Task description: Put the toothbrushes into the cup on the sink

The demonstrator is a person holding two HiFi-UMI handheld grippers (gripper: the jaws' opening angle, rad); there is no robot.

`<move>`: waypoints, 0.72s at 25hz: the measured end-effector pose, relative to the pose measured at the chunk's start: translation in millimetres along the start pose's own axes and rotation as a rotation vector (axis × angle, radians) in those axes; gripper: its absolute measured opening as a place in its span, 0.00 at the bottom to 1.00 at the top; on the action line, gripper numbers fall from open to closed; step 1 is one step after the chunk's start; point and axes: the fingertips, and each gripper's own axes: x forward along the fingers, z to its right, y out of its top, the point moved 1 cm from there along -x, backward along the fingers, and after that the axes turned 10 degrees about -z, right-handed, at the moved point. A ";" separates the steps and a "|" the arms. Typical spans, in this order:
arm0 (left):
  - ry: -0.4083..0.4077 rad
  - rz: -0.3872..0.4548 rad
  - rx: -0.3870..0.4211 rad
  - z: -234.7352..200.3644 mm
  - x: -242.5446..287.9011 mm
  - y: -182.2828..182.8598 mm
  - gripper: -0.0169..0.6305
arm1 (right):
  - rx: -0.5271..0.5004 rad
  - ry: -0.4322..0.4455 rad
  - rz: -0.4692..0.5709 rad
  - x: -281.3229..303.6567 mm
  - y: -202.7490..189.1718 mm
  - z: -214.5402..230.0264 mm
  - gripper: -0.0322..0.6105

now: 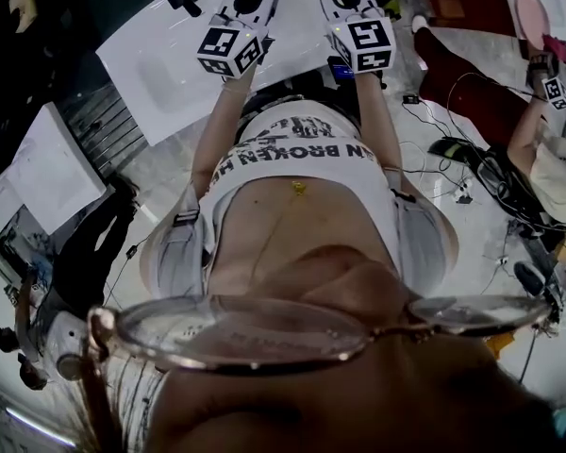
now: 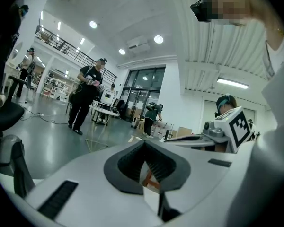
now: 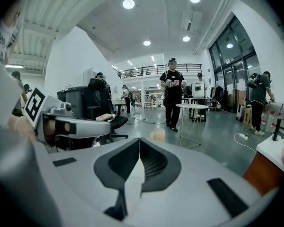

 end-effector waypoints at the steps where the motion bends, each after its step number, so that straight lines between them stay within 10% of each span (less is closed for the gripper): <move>1: 0.004 0.008 0.000 3.5 -4.9 3.1 0.05 | 0.000 0.008 0.005 -3.0 2.5 -3.8 0.09; 18: -0.012 0.054 0.056 61.3 -52.6 40.7 0.05 | -0.041 0.032 0.120 -67.8 46.0 -43.1 0.09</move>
